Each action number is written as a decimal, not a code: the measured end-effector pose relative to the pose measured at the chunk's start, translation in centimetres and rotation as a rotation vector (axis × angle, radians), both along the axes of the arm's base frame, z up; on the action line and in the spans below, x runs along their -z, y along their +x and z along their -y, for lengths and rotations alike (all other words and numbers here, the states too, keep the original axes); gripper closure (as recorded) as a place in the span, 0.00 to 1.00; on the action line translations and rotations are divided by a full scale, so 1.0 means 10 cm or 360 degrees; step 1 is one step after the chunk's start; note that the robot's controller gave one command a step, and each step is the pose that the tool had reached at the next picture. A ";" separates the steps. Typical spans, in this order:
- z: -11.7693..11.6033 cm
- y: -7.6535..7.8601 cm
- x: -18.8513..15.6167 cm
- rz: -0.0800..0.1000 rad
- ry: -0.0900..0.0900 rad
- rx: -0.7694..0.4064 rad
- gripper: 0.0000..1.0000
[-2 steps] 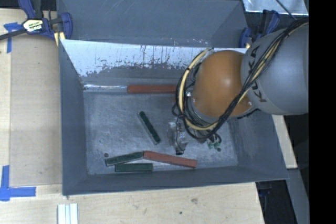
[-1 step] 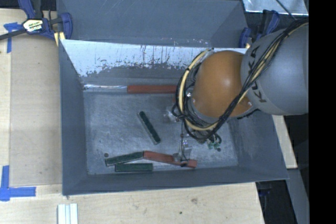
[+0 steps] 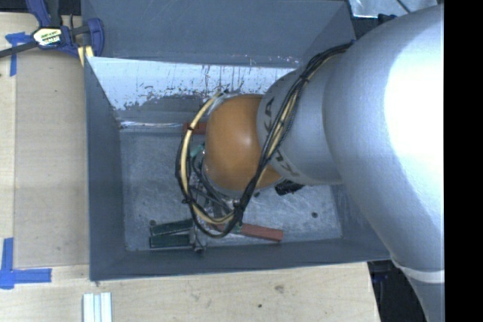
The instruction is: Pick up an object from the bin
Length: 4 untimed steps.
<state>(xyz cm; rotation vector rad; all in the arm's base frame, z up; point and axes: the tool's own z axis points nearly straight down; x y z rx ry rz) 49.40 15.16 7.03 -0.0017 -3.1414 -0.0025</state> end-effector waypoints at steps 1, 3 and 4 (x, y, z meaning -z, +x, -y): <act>0.60 -0.04 -0.55 0.0011 -0.0005 -0.0690 0.00; 0.80 0.84 -0.01 0.0009 -0.0002 -0.0816 0.00; 1.46 0.72 -0.12 0.0003 -0.0007 -0.0826 0.00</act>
Offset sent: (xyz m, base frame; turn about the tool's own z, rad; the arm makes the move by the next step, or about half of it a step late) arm -0.0061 -0.0573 0.0541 -0.4371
